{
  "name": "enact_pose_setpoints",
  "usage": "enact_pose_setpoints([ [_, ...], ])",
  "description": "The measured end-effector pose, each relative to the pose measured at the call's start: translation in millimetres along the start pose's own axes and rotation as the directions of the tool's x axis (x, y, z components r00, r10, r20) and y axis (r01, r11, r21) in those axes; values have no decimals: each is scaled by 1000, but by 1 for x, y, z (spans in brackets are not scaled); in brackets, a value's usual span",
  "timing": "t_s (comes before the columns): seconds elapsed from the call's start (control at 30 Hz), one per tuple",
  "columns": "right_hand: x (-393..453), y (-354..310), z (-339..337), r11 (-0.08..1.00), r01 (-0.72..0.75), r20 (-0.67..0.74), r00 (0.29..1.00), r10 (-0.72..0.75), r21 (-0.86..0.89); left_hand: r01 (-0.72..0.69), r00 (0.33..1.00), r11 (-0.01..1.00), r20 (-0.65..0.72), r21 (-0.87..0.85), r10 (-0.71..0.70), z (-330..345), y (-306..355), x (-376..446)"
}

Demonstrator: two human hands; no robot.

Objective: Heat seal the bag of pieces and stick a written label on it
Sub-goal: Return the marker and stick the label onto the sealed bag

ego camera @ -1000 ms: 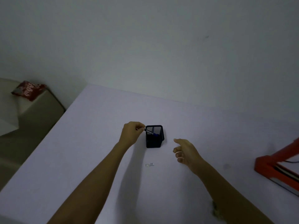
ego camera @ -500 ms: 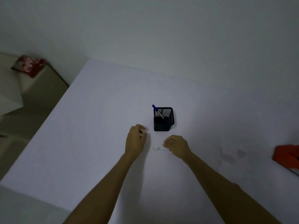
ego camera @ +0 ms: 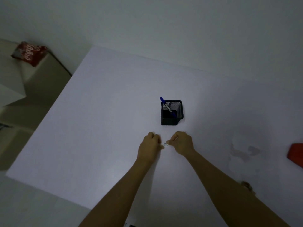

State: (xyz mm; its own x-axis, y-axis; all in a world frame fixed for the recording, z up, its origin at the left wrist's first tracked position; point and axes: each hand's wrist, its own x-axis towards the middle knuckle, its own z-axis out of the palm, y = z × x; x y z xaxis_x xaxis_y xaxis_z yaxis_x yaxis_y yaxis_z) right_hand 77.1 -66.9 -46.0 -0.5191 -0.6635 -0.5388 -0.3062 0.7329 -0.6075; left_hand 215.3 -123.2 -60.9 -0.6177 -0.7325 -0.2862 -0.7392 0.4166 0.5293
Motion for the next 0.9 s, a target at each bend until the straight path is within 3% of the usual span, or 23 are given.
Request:
enact_pose_setpoints([
  [0.2,-2,1,0,1000,10,-1,1000,-10,-17,16,1000,992,-18,128,-13,9,10,0],
  [0.63,-4,-1,-1,1000,8,-9,1000,-8,13,137,990,991,13,-1,-137,11,19,5],
  [0.8,-3,1,0,1000,14,-11,1000,-14,-2,68,994,996,-91,65,-62,13,24,1],
  [0.9,-3,2,0,1000,12,-4,1000,-12,-17,29,997,994,-68,101,-22,14,26,-1],
])
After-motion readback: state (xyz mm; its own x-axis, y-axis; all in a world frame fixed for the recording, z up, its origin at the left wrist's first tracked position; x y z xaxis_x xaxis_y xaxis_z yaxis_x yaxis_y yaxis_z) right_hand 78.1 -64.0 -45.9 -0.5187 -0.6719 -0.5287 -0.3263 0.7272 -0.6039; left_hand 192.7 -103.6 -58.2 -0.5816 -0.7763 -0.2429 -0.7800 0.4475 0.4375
